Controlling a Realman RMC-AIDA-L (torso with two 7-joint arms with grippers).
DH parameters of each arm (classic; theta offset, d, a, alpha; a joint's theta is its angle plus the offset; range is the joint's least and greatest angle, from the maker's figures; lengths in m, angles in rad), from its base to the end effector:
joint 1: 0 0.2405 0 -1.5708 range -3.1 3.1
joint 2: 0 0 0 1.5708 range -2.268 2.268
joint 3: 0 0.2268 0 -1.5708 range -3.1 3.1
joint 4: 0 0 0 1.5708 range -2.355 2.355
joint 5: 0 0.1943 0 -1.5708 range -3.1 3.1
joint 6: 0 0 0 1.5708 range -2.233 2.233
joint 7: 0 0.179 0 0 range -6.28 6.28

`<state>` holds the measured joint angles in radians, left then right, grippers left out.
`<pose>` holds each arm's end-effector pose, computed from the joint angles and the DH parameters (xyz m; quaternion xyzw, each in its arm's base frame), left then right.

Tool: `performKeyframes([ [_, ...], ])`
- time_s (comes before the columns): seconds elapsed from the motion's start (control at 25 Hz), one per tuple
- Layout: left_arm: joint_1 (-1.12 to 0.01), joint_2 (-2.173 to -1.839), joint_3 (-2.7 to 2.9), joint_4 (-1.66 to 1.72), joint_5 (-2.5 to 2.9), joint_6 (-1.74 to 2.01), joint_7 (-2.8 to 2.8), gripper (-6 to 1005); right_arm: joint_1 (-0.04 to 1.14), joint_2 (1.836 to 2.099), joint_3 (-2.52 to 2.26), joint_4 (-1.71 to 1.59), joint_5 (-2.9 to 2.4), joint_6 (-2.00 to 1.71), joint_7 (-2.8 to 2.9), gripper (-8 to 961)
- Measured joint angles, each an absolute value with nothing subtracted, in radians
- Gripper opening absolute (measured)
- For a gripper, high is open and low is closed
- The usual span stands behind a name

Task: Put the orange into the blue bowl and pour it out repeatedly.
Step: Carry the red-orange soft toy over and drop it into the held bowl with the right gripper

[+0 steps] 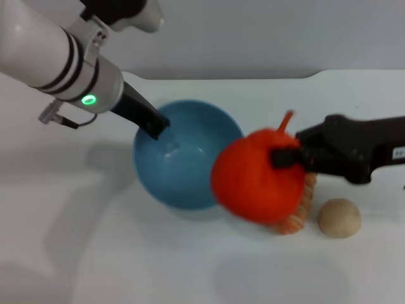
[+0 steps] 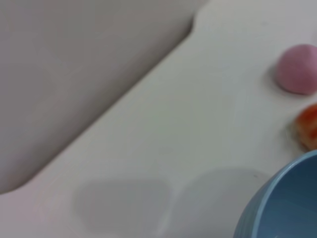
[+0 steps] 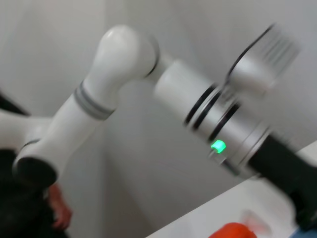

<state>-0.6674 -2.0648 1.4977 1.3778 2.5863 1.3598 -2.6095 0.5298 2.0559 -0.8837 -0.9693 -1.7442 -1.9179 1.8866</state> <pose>-0.1327 0.3658 -0.0256 -0.9317 -0.2441 0.1253 0.2379 0.1316 0.2828 0.0275 0.9260 -0.2237 -0.2966 0.0673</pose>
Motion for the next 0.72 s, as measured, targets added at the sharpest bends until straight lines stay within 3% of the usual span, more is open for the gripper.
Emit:
performKeyframes([
  [0.28,-0.652,-2.064,1.541,1.374,2.452,1.382,-2.603,-1,0.519,2.062,-0.873,-0.93,-1.819,-1.78,1.852,23],
  [0.56,-0.643,-2.064,1.601,1.379,2.419,1.382,-2.601,-1,0.581,2.061,-0.874,-0.78,-1.854,-1.749,1.825,24],
  [0.72,-0.648,-2.063,1.612,1.38,2.419,1.379,-2.606,-1,0.591,2.064,-0.888,-0.766,-1.854,-1.741,1.824,77],
])
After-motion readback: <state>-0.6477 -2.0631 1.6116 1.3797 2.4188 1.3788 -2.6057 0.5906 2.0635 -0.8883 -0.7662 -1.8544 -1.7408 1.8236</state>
